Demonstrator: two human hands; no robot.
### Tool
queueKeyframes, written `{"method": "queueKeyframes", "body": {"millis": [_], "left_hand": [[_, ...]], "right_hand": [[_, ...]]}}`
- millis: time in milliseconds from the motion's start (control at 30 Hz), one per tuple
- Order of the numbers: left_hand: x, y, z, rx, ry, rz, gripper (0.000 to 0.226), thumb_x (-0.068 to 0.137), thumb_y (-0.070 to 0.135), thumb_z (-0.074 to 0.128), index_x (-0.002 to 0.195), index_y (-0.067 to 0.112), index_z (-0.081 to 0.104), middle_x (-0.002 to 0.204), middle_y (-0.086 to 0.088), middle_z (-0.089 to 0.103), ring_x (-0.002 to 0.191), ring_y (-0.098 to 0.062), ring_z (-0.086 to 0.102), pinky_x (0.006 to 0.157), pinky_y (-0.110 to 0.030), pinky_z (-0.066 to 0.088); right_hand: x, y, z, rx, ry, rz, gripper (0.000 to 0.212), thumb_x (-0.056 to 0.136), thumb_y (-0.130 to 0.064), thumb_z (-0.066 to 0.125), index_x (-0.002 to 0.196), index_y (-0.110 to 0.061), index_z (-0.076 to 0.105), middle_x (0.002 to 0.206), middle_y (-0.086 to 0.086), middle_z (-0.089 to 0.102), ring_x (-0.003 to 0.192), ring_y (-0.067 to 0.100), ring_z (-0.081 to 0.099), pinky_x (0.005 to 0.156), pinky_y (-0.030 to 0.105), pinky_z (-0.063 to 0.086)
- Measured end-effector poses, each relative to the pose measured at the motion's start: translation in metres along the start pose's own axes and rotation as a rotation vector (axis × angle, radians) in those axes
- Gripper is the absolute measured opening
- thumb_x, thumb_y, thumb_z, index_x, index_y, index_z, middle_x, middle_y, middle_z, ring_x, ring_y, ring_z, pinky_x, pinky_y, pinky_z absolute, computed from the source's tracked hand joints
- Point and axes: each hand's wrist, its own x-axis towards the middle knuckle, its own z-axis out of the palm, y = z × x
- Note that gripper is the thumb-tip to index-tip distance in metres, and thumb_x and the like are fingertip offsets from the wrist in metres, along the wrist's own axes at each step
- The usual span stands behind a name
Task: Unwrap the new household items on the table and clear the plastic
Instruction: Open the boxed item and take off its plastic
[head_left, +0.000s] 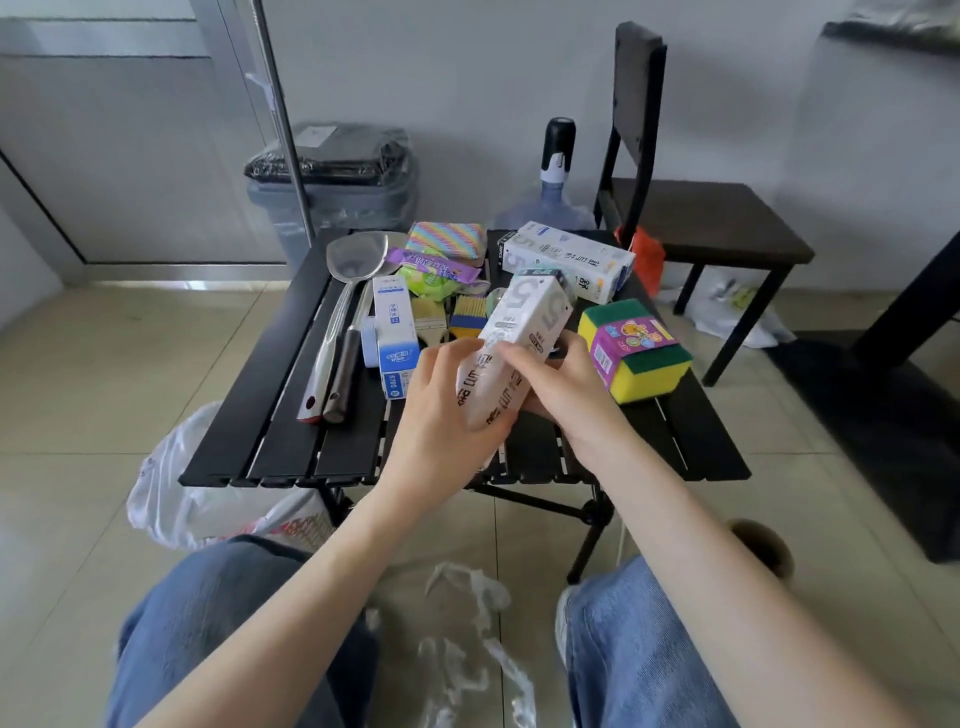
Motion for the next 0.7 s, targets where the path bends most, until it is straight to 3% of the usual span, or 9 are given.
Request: {"method": "queueKeyframes", "body": {"millis": [133, 267, 400, 567, 700], "left_hand": [[-0.004, 0.013, -0.011, -0.065, -0.065, 0.114, 0.066, 0.076, 0.016, 0.077, 0.132, 0.019, 0.042, 0.123, 0.008, 0.048, 0.112, -0.003, 0.047, 0.087, -0.013, 0.043], [-0.007, 0.018, -0.026, -0.035, -0.060, 0.167, 0.067, 0.075, 0.024, 0.079, 0.131, 0.023, 0.042, 0.126, 0.007, 0.044, 0.116, -0.004, 0.046, 0.093, -0.013, 0.043], [-0.007, 0.026, -0.038, -0.069, 0.017, 0.113, 0.051, 0.073, 0.032, 0.079, 0.108, 0.040, 0.044, 0.112, 0.014, 0.048, 0.097, -0.002, 0.054, 0.078, -0.015, 0.050], [-0.010, 0.039, -0.043, -0.151, 0.100, 0.098, 0.047, 0.074, 0.019, 0.079, 0.095, 0.041, 0.044, 0.110, 0.010, 0.052, 0.087, 0.000, 0.059, 0.071, -0.009, 0.049], [-0.011, 0.043, -0.049, -0.103, 0.140, 0.135, 0.030, 0.083, 0.011, 0.071, 0.081, 0.035, 0.054, 0.089, 0.015, 0.061, 0.079, 0.001, 0.059, 0.067, -0.013, 0.050]], "right_hand": [[-0.007, -0.012, -0.007, 0.161, -0.015, 0.033, 0.053, 0.084, -0.021, 0.072, 0.129, -0.013, 0.045, 0.107, 0.009, 0.069, 0.093, 0.020, 0.069, 0.065, 0.037, 0.060], [-0.013, -0.030, -0.018, 0.332, 0.041, -0.024, 0.048, 0.087, -0.019, 0.069, 0.128, -0.010, 0.047, 0.106, 0.011, 0.071, 0.093, 0.022, 0.071, 0.068, 0.037, 0.060], [-0.019, -0.045, -0.023, 0.373, 0.076, -0.079, 0.048, 0.089, -0.018, 0.066, 0.132, -0.012, 0.047, 0.107, 0.007, 0.071, 0.093, 0.017, 0.071, 0.062, 0.032, 0.059], [-0.028, -0.055, -0.026, 0.389, 0.087, -0.081, 0.042, 0.091, -0.019, 0.064, 0.130, -0.011, 0.051, 0.103, 0.006, 0.071, 0.089, 0.014, 0.070, 0.058, 0.030, 0.058], [-0.033, -0.057, -0.028, 0.383, 0.076, -0.066, 0.041, 0.091, -0.020, 0.063, 0.130, -0.015, 0.051, 0.101, 0.004, 0.071, 0.092, 0.015, 0.069, 0.062, 0.032, 0.060]]}}
